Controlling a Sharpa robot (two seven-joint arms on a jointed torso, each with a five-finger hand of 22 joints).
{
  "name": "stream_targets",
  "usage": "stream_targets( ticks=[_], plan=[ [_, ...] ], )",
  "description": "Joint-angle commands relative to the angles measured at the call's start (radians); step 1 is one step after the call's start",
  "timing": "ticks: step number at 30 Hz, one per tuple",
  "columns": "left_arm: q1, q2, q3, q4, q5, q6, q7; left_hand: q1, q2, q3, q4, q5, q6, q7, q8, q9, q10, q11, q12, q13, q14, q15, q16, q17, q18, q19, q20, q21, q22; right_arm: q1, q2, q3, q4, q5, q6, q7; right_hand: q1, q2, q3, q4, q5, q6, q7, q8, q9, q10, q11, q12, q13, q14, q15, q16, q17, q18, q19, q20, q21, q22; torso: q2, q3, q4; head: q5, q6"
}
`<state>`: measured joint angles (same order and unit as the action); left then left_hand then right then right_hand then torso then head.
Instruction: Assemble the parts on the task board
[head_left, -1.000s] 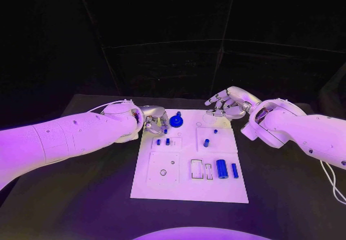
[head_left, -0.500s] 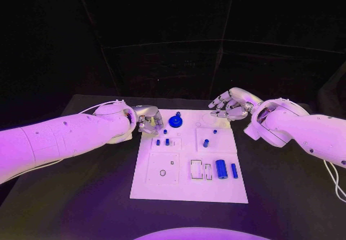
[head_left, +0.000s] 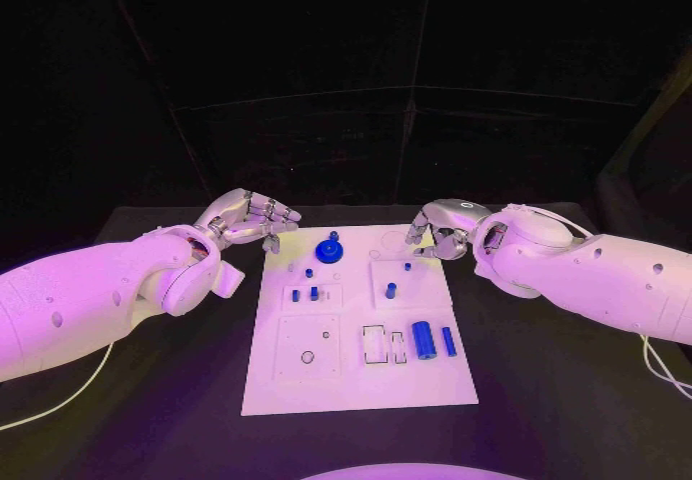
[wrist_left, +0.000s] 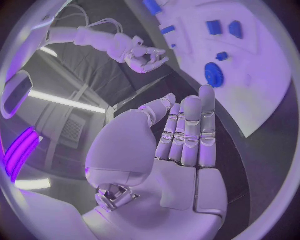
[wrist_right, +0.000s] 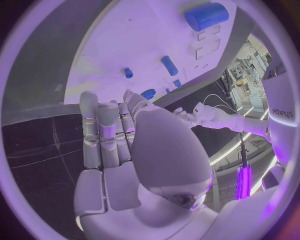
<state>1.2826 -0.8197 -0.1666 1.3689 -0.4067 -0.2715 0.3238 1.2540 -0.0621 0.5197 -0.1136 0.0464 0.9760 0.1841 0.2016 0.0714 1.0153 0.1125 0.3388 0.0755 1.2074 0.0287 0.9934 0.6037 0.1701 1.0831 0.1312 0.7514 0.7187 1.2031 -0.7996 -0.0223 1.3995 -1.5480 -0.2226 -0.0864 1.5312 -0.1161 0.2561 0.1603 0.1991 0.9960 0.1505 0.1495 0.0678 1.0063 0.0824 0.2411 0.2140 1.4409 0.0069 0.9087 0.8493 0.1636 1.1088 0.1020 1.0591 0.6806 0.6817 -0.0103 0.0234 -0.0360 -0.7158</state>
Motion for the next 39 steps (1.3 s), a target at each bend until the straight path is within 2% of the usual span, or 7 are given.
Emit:
stream_targets(
  ticks=[1,7,11,19,31,35,39],
  plan=[
    [-0.002,-0.008,0.000,0.025,0.373,0.021,0.173,-0.002,0.006,-0.011,0.001,0.003,0.006,-0.001,0.008,0.001,0.006,-0.001,0.007,0.001,-0.011,-0.001,-0.015,-0.019,0.014,-0.008,0.000,-0.010,-0.007,-0.006,0.004,0.001,0.000,-0.162,0.028,-0.051,-0.002,-0.013,0.012,-0.002,-0.006,0.007,0.000,-0.011,-0.001,0.005,0.010,-0.013,-0.024,0.009,0.000,0.009,0.008,-0.002,0.010,0.000,0.010,0.009,0.000,-0.0011,-0.0011,-0.012,0.005],
    [-0.005,-0.017,0.000,0.043,0.430,0.038,0.198,0.000,0.006,-0.020,0.001,0.003,0.004,-0.001,0.012,0.001,0.004,-0.001,0.012,0.002,-0.016,-0.001,-0.022,-0.026,0.014,-0.010,-0.001,-0.020,-0.014,-0.020,0.013,0.000,0.006,-0.198,0.043,-0.055,-0.007,-0.019,0.028,-0.010,-0.006,0.005,0.003,-0.025,-0.001,0.010,0.013,-0.028,-0.055,0.014,0.002,0.018,0.017,-0.004,0.016,0.001,0.017,0.019,0.001,0.0017,-0.0037,-0.002,0.009],
    [-0.006,-0.018,0.000,0.038,0.439,0.041,0.201,-0.003,0.005,-0.028,0.003,0.003,0.002,0.000,0.014,0.000,0.003,0.000,0.014,0.002,-0.018,0.000,-0.026,-0.030,0.014,-0.011,0.000,-0.026,-0.018,-0.027,0.017,0.000,0.009,-0.208,0.062,-0.054,-0.009,-0.019,0.035,-0.014,-0.006,0.006,0.004,-0.030,-0.001,0.012,0.015,-0.033,-0.067,0.014,0.003,0.019,0.018,-0.004,0.015,0.001,0.018,0.020,0.001,0.0000,-0.0004,-0.003,0.008],
    [-0.007,-0.021,0.000,0.031,0.444,0.036,0.203,-0.019,0.003,-0.064,0.017,0.003,-0.005,0.001,0.018,-0.001,-0.004,0.002,0.021,0.002,-0.019,0.002,-0.031,-0.040,0.013,-0.008,0.003,-0.043,-0.031,-0.036,0.019,0.000,0.021,-0.210,0.079,-0.045,-0.008,-0.020,0.049,-0.022,-0.006,0.008,0.007,-0.037,0.000,0.019,0.017,-0.040,-0.085,0.014,0.004,0.016,0.016,-0.003,0.014,0.002,0.018,0.019,0.002,0.0003,-0.0034,0.000,0.003],
    [-0.007,-0.020,0.000,0.026,0.445,0.021,0.211,-0.021,0.005,-0.098,0.025,0.002,-0.019,0.004,0.020,-0.002,-0.016,0.005,0.028,0.002,-0.017,0.005,-0.033,-0.048,0.013,0.000,0.005,-0.059,-0.045,-0.042,0.034,0.000,0.017,-0.200,0.085,-0.033,-0.007,-0.017,0.086,-0.041,-0.016,0.017,0.012,-0.049,0.000,0.034,0.019,-0.051,-0.119,0.014,0.005,0.021,0.021,-0.004,0.014,0.004,0.024,0.026,0.002,0.0003,-0.0018,-0.002,-0.001],
    [-0.007,-0.019,0.000,0.025,0.445,0.022,0.210,-0.021,0.005,-0.098,0.025,0.002,-0.019,0.004,0.020,-0.002,-0.016,0.005,0.028,0.002,-0.017,0.005,-0.033,-0.048,0.013,0.000,0.005,-0.059,-0.045,-0.044,0.040,0.000,0.012,-0.198,0.092,-0.031,-0.006,-0.011,0.110,-0.050,-0.028,0.027,0.013,-0.050,0.002,0.051,0.019,-0.050,-0.130,0.023,0.004,0.050,0.050,-0.009,0.032,0.003,0.047,0.060,0.002,0.0007,-0.0018,-0.003,-0.002],
    [-0.008,-0.019,0.000,0.024,0.445,0.024,0.208,-0.019,0.008,-0.103,0.026,0.002,-0.021,0.005,0.021,-0.002,-0.018,0.005,0.029,0.002,-0.018,0.005,-0.033,-0.050,0.013,0.002,0.005,-0.063,-0.047,-0.046,0.043,0.000,0.009,-0.198,0.101,-0.035,-0.012,-0.003,0.138,-0.061,-0.036,0.060,0.004,-0.041,0.007,0.094,0.009,-0.042,-0.138,0.036,-0.001,0.091,0.088,-0.022,0.072,0.001,0.097,0.136,0.002,0.0003,-0.0020,-0.004,-0.003]
  ],
)
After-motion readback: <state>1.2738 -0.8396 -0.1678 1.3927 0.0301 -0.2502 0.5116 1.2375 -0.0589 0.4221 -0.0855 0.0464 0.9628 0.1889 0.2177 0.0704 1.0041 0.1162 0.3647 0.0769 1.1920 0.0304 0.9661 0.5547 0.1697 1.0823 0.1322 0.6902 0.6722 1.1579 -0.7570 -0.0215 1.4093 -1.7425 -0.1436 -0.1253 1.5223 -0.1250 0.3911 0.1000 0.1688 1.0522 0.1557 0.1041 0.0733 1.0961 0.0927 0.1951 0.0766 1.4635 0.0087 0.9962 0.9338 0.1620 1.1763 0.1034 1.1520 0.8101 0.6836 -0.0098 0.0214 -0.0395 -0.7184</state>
